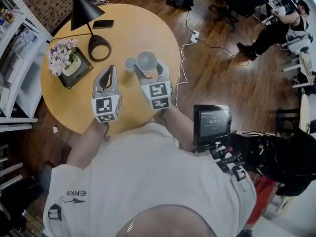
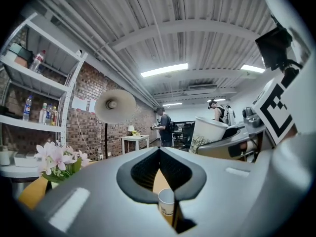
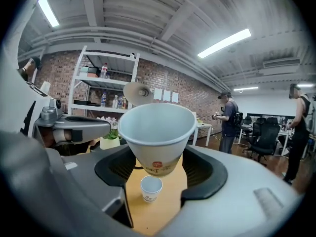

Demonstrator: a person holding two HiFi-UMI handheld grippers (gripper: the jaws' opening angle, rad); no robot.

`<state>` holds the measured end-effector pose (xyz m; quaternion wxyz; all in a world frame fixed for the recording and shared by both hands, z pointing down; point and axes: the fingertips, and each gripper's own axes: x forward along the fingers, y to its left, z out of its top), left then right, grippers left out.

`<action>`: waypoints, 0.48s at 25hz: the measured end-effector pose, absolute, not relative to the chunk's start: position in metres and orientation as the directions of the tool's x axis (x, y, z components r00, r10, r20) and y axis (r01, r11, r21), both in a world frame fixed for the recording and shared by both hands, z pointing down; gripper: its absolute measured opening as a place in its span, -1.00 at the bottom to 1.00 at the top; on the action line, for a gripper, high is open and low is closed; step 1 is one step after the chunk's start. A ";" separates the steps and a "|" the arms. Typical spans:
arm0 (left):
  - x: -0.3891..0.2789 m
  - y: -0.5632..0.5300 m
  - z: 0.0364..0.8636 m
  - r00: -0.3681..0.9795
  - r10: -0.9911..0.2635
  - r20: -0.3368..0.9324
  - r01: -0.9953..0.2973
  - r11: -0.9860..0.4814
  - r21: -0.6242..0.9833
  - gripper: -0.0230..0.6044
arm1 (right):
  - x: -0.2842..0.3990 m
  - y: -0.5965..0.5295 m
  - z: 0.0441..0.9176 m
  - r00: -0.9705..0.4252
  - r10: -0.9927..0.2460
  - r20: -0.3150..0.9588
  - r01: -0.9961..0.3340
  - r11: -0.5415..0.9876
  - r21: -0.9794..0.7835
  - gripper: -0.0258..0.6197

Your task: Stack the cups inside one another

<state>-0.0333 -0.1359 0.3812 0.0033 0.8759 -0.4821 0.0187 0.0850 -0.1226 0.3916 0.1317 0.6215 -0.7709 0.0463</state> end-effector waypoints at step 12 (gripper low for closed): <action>-0.003 -0.161 0.408 0.314 -0.945 0.096 -0.948 -0.317 -0.015 -0.92 | 0.109 -0.176 0.436 -0.424 -0.845 0.325 -0.888 0.458 0.034 0.04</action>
